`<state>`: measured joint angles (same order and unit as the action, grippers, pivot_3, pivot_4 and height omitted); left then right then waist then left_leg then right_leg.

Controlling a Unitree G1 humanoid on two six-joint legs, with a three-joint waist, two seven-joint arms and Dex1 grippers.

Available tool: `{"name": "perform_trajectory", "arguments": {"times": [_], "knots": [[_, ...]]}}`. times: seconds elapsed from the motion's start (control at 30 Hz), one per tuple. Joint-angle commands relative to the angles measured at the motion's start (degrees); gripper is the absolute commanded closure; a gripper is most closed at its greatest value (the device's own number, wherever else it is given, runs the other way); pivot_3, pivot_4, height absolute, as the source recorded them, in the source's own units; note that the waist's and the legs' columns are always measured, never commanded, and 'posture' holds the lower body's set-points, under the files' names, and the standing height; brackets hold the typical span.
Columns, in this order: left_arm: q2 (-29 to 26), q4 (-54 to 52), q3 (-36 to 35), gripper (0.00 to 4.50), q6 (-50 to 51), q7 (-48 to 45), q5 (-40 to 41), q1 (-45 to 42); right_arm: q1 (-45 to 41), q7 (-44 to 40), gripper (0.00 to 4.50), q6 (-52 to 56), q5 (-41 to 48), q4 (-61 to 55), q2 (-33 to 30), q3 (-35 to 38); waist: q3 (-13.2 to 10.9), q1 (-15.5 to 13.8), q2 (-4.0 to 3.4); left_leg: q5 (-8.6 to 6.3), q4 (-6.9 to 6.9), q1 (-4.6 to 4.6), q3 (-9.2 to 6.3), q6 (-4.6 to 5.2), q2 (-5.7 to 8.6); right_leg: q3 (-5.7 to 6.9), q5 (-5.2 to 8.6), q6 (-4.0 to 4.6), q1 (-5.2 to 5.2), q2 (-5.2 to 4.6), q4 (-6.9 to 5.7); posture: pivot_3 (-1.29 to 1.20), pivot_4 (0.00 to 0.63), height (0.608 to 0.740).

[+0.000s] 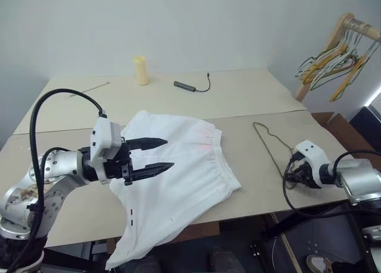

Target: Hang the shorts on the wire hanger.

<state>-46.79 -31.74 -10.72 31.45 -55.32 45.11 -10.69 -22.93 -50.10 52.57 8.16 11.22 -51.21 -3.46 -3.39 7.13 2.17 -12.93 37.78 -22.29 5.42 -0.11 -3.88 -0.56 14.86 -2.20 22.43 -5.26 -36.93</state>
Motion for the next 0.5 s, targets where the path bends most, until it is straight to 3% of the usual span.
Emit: {"name": "perform_trajectory", "arguments": {"times": [0.03, 0.2, 0.4, 0.5], "knots": [[-0.90, -0.93, -1.91, 1.55, 0.35, -0.05, 1.55, -0.85, 0.64, -0.69, 0.86, 3.76, 2.97, -4.98, -0.65, 2.99, 0.00, -0.11, 0.00, 0.00, 0.00, 0.00, -0.01, 0.00, 0.00, 0.01, 0.00, 0.00, 0.00, 0.00, 0.00, -0.13, 0.031, 0.740], [-1.69, -1.15, -2.85, 1.55, 1.39, 0.07, 2.80, -1.21, 0.04, 2.79, 0.86, 7.09, 4.90, -7.07, 0.36, 6.06, -0.01, -0.21, 0.00, 0.00, 0.00, 0.00, 0.00, 0.00, 0.01, 0.00, 0.00, 0.00, 0.00, -0.01, 0.00, -0.13, 0.037, 0.740], [-1.78, -1.54, -2.58, 1.55, 2.07, 0.73, 3.36, -1.49, 3.78, 3.60, 0.86, 8.24, 4.10, -11.96, -0.60, 1.95, -0.02, -0.24, 0.00, -0.01, -0.01, -0.02, 0.00, 0.02, -0.01, 0.01, 0.01, 0.00, 0.03, 0.01, 0.01, -0.13, 0.041, 0.740], [-1.28, -1.60, -1.61, 1.55, 2.01, 1.05, 2.79, -1.62, 5.15, 3.67, 1.44, 6.64, 2.36, -11.80, -0.82, -1.63, -0.02, -0.36, -0.01, -0.01, -0.01, -0.03, 0.00, 0.02, 0.01, 0.01, 0.01, 0.00, 0.02, -0.02, 0.03, -0.13, 0.044, 0.740]]}}
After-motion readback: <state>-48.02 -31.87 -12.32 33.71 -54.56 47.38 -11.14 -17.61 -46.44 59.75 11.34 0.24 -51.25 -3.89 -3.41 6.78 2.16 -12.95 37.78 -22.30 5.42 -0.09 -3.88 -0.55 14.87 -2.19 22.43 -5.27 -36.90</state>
